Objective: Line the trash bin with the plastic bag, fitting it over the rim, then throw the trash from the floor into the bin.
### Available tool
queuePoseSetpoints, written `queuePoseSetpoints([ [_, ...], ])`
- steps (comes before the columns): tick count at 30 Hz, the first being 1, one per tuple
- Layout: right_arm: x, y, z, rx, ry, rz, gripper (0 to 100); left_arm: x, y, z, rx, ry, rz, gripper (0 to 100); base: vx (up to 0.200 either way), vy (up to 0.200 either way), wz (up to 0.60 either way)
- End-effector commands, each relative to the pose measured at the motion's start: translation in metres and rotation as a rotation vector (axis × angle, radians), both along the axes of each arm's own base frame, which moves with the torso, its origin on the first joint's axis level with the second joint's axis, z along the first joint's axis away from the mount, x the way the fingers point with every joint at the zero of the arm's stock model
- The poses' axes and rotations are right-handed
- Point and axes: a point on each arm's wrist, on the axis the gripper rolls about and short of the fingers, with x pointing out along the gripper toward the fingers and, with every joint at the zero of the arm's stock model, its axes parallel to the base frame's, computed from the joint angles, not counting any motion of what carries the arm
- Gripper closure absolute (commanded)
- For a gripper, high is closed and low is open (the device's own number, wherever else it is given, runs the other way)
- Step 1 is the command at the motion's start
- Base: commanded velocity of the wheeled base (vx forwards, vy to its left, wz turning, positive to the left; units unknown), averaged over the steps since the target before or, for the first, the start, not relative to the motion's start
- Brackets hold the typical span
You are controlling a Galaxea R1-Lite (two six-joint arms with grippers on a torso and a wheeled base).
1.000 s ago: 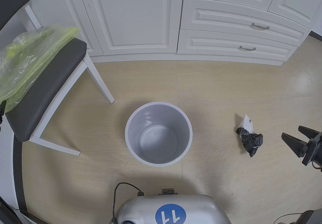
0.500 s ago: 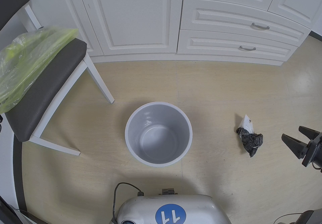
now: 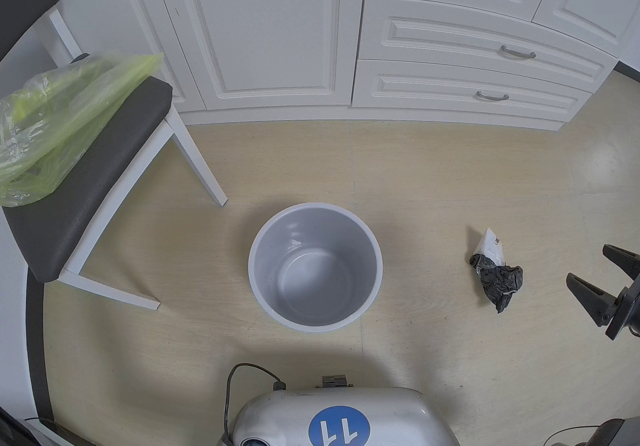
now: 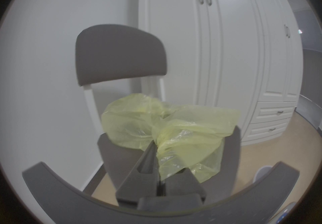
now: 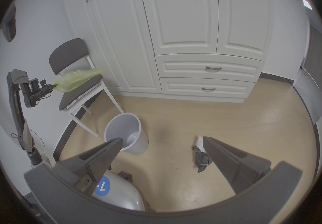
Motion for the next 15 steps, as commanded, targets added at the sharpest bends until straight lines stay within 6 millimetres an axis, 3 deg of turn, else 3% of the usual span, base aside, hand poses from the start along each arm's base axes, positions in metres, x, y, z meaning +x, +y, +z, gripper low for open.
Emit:
queuePoseSetpoints([
  [1,-0.004,-0.002,0.014,0.022,-0.055,-0.007,0,-0.034,-0.084,0.032,0.093,-0.114,-0.236,100,0.000,0.000,0.00],
  [7,-0.004,-0.003,0.018,0.030,-0.065,-0.035,0,-0.031,-0.129,0.052,0.014,-0.053,-0.490,100,0.000,0.000,0.00],
  [12,-0.001,-0.002,0.023,0.028,-0.076,-0.054,0,-0.023,-0.157,0.067,-0.038,-0.077,-0.483,100,0.000,0.000,0.00],
  [15,0.004,0.000,0.024,0.032,-0.067,-0.057,0,-0.015,-0.173,0.064,-0.047,-0.057,-0.480,100,0.000,0.000,0.00],
])
